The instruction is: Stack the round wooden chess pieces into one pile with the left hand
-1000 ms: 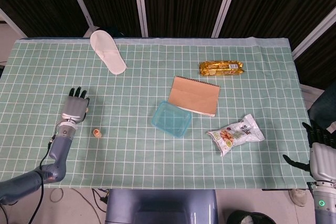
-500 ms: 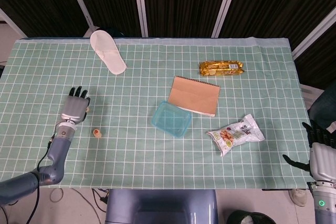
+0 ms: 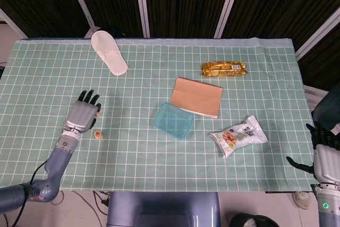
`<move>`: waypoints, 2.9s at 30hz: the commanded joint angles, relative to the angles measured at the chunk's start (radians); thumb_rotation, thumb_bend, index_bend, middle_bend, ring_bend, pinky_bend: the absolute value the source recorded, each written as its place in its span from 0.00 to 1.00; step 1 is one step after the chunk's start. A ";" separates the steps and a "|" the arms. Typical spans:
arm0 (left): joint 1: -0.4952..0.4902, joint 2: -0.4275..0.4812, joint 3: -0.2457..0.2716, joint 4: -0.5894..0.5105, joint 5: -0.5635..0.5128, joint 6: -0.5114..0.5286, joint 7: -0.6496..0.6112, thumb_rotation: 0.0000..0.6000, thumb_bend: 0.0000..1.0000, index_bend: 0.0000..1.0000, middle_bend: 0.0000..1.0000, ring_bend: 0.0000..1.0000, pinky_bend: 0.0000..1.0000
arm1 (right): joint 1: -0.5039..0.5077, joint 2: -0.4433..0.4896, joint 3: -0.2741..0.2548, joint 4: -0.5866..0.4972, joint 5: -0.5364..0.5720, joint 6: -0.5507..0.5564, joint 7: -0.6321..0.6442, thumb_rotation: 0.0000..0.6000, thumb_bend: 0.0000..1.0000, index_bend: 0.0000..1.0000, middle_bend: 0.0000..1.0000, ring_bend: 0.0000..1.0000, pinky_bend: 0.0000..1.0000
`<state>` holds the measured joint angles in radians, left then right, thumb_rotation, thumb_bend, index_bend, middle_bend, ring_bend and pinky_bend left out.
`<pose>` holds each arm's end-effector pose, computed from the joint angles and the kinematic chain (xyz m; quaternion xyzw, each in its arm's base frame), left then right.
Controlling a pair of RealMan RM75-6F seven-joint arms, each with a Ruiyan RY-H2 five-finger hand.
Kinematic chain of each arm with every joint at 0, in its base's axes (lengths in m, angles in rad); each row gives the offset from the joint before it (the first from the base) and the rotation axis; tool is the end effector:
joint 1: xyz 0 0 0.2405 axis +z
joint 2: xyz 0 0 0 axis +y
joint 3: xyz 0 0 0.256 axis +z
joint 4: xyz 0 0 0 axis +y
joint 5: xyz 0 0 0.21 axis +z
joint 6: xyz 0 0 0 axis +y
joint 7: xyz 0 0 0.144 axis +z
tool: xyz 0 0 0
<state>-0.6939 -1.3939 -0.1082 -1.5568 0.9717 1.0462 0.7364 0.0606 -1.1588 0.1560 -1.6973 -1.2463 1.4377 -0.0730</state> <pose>-0.2013 0.3401 0.0344 -0.7672 -0.2675 -0.2252 0.5377 -0.3223 -0.1897 0.1578 0.4920 -0.4574 0.3700 0.6417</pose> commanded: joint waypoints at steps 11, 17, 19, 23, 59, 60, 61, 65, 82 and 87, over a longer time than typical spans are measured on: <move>0.022 0.097 0.084 -0.230 0.058 0.052 0.085 1.00 0.36 0.48 0.15 0.00 0.10 | -0.001 0.002 0.002 -0.001 0.003 0.001 0.002 1.00 0.21 0.11 0.00 0.06 0.00; 0.033 0.086 0.111 -0.214 0.072 0.052 0.083 1.00 0.36 0.48 0.15 0.00 0.10 | -0.001 0.003 0.002 -0.001 0.003 0.000 0.003 1.00 0.20 0.11 0.00 0.06 0.00; 0.037 0.079 0.118 -0.203 0.080 0.056 0.079 1.00 0.36 0.48 0.16 0.00 0.10 | -0.001 0.003 0.002 0.000 0.003 0.000 0.003 1.00 0.20 0.11 0.00 0.06 0.00; 0.044 0.071 0.128 -0.182 0.090 0.053 0.067 1.00 0.36 0.48 0.16 0.00 0.10 | -0.001 0.003 0.003 -0.001 0.004 0.001 0.002 1.00 0.20 0.11 0.00 0.06 0.00; 0.056 0.020 0.129 -0.101 0.112 0.054 0.076 1.00 0.36 0.47 0.15 0.00 0.10 | 0.000 0.005 0.002 0.000 0.005 -0.002 0.003 1.00 0.20 0.11 0.00 0.06 0.00; 0.057 0.019 0.129 -0.102 0.114 0.055 0.076 1.00 0.36 0.47 0.15 0.00 0.10 | -0.001 0.005 0.002 0.000 0.005 -0.001 0.004 1.00 0.20 0.11 0.00 0.06 0.00; 0.057 0.018 0.129 -0.102 0.115 0.056 0.076 1.00 0.36 0.47 0.15 0.00 0.10 | -0.001 0.005 0.002 0.000 0.005 -0.001 0.004 1.00 0.20 0.11 0.00 0.06 0.00; 0.058 0.016 0.130 -0.103 0.117 0.057 0.083 1.00 0.36 0.47 0.15 0.00 0.10 | -0.001 0.005 0.001 0.000 0.004 -0.001 0.004 1.00 0.20 0.11 0.00 0.06 0.00; 0.065 0.016 0.132 -0.104 0.122 0.063 0.095 1.00 0.36 0.45 0.15 0.00 0.10 | -0.001 0.005 0.001 -0.001 0.005 -0.002 0.004 1.00 0.21 0.11 0.00 0.06 0.00; 0.065 0.013 0.131 -0.104 0.124 0.062 0.099 1.00 0.36 0.44 0.15 0.00 0.10 | 0.000 0.005 0.002 0.000 0.008 -0.003 0.001 1.00 0.20 0.11 0.00 0.06 0.00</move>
<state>-0.6292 -1.3808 0.0233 -1.6610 1.0961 1.1084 0.8355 0.0603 -1.1538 0.1582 -1.6977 -1.2383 1.4350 -0.0718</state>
